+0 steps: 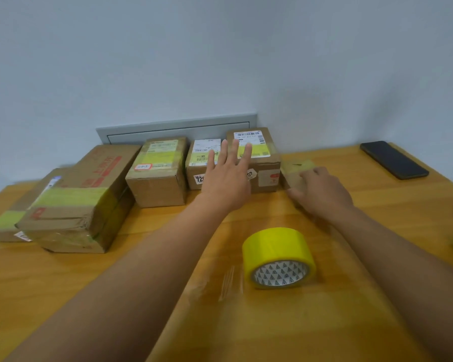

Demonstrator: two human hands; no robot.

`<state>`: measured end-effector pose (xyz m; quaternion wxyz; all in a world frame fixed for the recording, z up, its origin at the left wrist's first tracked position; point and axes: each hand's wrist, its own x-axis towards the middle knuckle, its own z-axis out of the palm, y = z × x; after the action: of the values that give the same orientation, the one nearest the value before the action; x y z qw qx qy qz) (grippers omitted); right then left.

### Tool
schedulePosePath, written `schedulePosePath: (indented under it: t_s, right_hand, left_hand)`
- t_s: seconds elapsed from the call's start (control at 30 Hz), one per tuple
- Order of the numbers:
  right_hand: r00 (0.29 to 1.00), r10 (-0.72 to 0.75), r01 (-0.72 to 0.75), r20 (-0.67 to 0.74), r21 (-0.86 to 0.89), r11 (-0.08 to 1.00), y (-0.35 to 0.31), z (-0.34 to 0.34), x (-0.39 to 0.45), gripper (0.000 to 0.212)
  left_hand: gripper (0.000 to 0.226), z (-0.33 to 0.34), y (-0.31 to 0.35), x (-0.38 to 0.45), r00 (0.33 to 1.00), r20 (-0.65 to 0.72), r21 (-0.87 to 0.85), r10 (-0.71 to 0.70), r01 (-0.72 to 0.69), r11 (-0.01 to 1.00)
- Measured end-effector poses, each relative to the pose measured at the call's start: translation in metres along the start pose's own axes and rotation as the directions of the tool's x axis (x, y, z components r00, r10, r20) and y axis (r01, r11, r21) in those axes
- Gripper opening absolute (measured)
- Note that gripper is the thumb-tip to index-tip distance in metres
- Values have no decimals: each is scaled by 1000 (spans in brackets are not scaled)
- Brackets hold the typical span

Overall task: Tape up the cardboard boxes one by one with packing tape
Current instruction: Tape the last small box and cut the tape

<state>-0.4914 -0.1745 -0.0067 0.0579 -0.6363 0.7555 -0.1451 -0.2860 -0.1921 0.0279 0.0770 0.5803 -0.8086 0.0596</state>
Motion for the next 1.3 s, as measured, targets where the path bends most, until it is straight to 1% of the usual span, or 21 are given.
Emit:
schedulePosePath:
  t_s: [0.13,0.23,0.3,0.4,0.43,0.5,0.6,0.67,0.7,0.73,0.8,0.83,0.9,0.97,1.03,1.13,1.23,1.3]
  right_hand:
    - [993,16,-18,-117,-20,1000,-7,-32,-31,60]
    - [968,-1,2,-249,2,1000,-15,-62,-64,59]
    - [948,-25,43,-318,52,998,-22,-80,-92,61]
    - [914,-102,157,-392,112,981,-39,-93,-139,63]
    - [902,-132,200,-412,125,972,-47,-94,-154,63]
    - [889,-186,264,-418,136,955,-62,-91,-185,62]
    - [888,-255,329,-383,142,934,-89,-78,-226,61]
    - [872,-311,383,-378,133,914,-106,-65,-251,61]
    - [862,-337,411,-380,133,902,-113,-57,-262,61]
    - [852,-363,438,-377,134,889,-120,-49,-273,62]
    - [831,-439,503,-342,125,855,-131,-33,-291,67]
    - [821,-485,538,-301,124,834,-135,-25,-297,70]
    - [812,-557,581,-174,150,800,-136,-13,-305,75]
    - [788,-614,612,-46,161,774,-131,-3,-306,71]
    - [772,-635,623,38,158,766,-125,5,-303,62]
    - [743,-663,645,88,167,745,-115,14,-293,55]
    - [728,-675,648,124,199,735,-110,18,-284,53]
    - [704,-693,658,157,223,719,-106,19,-283,53]
  left_hand:
    - [69,-28,9,-32,997,-60,-75,40,-44,996]
    - [62,-52,16,-69,991,-104,-142,88,-103,985]
    - [59,-66,19,-96,982,-156,-197,101,-132,971]
    - [54,-87,20,-137,977,-209,-359,41,-116,926]
    - [53,-95,20,-152,978,-210,-435,5,-99,895]
    - [49,-105,18,-179,978,-191,-614,-81,-54,787]
    - [51,-105,8,-216,975,-73,-832,-208,55,552]
    - [50,-96,-2,-239,962,-7,-903,-274,112,415]
    - [50,-90,-7,-251,951,20,-918,-307,139,371]
    - [52,-84,-14,-262,939,39,-921,-342,167,352]
    - [53,-70,-30,-285,913,65,-895,-403,232,381]
    - [51,-64,-37,-297,904,86,-879,-419,267,396]
    - [50,-51,-54,-318,890,144,-850,-432,335,407]
    - [49,-41,-66,-334,873,192,-803,-449,403,439]
    - [48,-34,-77,-345,855,223,-734,-469,464,497]
    - [47,-28,-90,-347,841,263,-638,-473,520,569]
    - [46,-28,-98,-338,852,225,-557,-472,510,655]
    - [43,-27,-99,-332,859,211,-521,-466,502,690]
